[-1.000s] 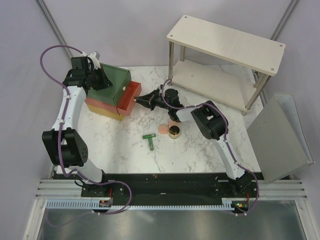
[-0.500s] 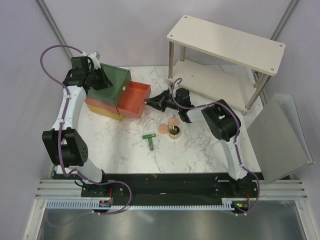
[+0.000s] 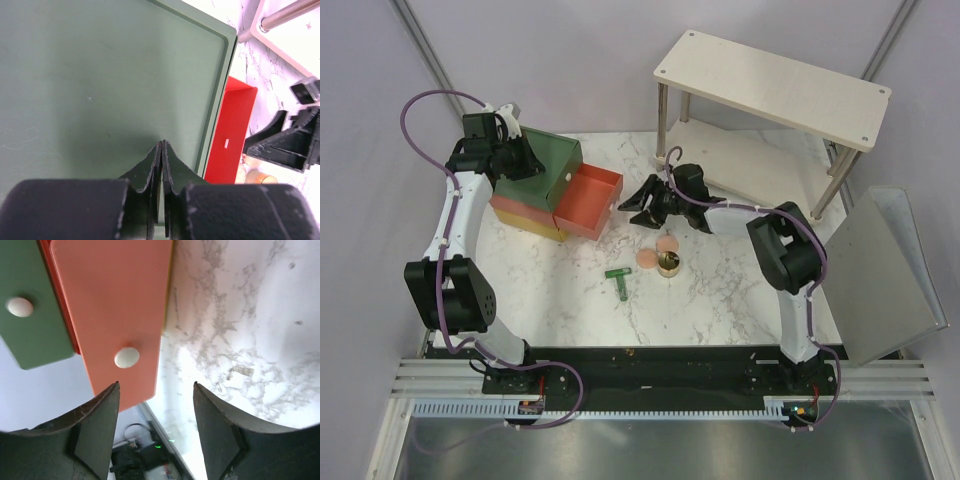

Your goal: Organize the makeup

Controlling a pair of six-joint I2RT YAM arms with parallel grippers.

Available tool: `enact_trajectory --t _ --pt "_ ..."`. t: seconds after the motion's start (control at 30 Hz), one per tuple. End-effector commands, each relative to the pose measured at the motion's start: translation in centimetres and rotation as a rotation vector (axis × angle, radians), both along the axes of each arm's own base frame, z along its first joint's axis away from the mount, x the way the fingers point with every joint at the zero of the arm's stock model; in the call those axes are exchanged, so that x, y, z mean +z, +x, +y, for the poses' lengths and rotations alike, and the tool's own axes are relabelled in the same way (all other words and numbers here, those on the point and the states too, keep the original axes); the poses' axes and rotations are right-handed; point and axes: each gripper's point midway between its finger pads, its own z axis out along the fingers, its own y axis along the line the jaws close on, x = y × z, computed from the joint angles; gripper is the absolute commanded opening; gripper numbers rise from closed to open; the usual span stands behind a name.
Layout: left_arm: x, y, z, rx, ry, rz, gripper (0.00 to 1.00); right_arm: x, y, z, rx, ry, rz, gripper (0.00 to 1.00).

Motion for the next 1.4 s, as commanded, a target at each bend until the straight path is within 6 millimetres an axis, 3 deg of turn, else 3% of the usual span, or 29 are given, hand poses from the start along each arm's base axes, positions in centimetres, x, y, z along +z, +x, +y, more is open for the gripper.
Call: enact_trajectory --t 0.0,0.13,0.27,0.5,0.7,0.87,1.17,1.3,1.37 --pt "-9.8 -6.3 1.4 0.009 0.093 0.416 0.11 2.2 -1.1 -2.4 0.115 -0.288 -0.180 0.67" --pt "-9.9 -6.4 1.3 0.007 0.088 0.421 0.11 1.8 -4.2 -3.2 0.262 -0.524 -0.251 0.71" --pt "-10.1 -6.3 1.4 0.006 0.092 0.426 0.12 -0.4 -8.6 -4.0 0.415 -0.695 -0.234 0.76" --pt "-10.3 -6.7 1.4 0.006 0.090 0.432 0.14 -3.7 -14.7 -3.6 0.595 -0.810 -0.205 0.75" --pt "-10.7 -7.0 1.3 0.006 0.087 0.445 0.14 -5.5 -18.0 -2.3 0.683 -0.868 -0.214 0.75" --pt "-10.8 -7.1 1.3 0.002 0.087 0.448 0.15 -7.7 -18.9 -1.5 0.715 -0.905 -0.217 0.74" --pt "-10.7 -7.4 1.2 -0.006 0.089 0.447 0.15 -10.9 -17.9 -0.4 0.706 -0.974 -0.236 0.67" --pt "-10.8 -7.8 1.1 -0.006 0.085 0.450 0.15 -11.4 -18.0 -0.9 0.716 -0.988 -0.226 0.46" --pt "-10.7 -7.9 1.1 -0.004 0.085 0.449 0.15 -11.0 -18.3 -1.2 0.726 -0.989 -0.234 0.24"
